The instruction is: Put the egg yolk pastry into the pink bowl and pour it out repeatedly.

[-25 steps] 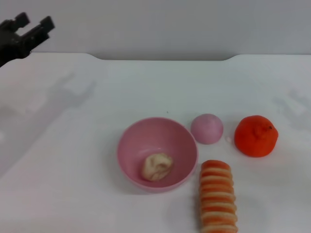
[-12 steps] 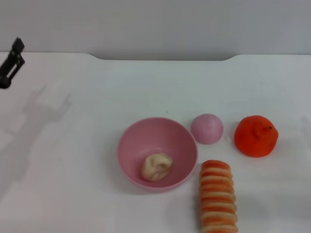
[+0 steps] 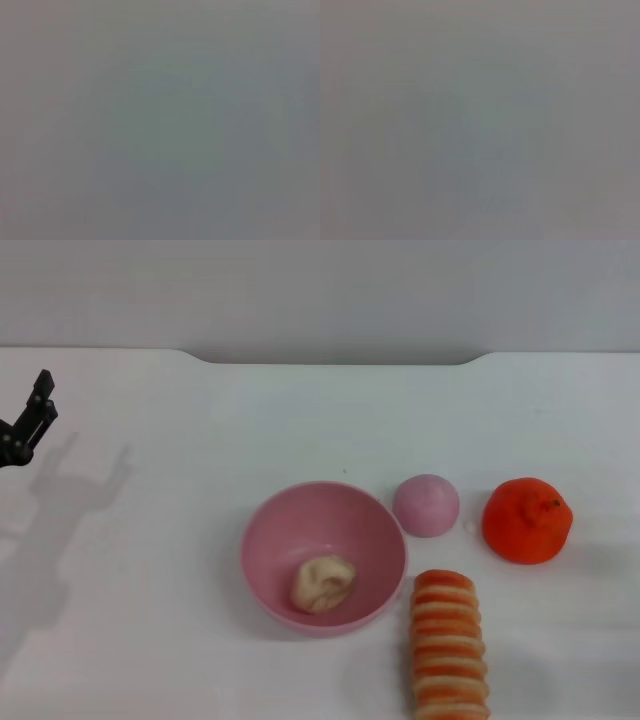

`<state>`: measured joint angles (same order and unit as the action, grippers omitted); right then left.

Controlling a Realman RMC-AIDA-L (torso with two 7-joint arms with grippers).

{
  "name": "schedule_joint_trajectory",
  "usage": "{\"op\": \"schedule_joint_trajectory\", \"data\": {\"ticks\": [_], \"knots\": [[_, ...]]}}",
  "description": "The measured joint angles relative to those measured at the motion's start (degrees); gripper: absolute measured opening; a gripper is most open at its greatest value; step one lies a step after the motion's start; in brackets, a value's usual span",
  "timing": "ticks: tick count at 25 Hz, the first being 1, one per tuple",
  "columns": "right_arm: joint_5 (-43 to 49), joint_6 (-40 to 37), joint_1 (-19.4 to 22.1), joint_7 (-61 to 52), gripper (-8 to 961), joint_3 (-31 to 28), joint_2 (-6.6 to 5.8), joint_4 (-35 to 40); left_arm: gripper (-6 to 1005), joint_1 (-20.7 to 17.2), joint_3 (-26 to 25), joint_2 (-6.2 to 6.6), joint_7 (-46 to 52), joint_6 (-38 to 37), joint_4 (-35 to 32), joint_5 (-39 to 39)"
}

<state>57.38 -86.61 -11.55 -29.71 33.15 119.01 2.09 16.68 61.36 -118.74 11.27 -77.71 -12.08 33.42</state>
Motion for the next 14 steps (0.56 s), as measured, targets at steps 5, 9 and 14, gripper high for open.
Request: {"op": "schedule_joint_trajectory", "data": {"ticks": [5, 9, 14], "knots": [[0.0, -0.2, 0.1, 0.1, 544, -1.7, 0.01, -1.4, 723, 0.0, -0.2, 0.00, 0.3, -0.1, 0.6, -0.4], [0.0, -0.3, 0.3, 0.1, 544, -2.1, 0.13, -2.0, 723, 0.0, -0.2, -0.07, 0.4, -0.1, 0.8, -1.2], [0.0, -0.3, 0.1, 0.1, 544, -2.6, 0.16, -2.2, 723, 0.0, -0.2, -0.09, 0.6, -0.2, 0.8, -2.4]]}}
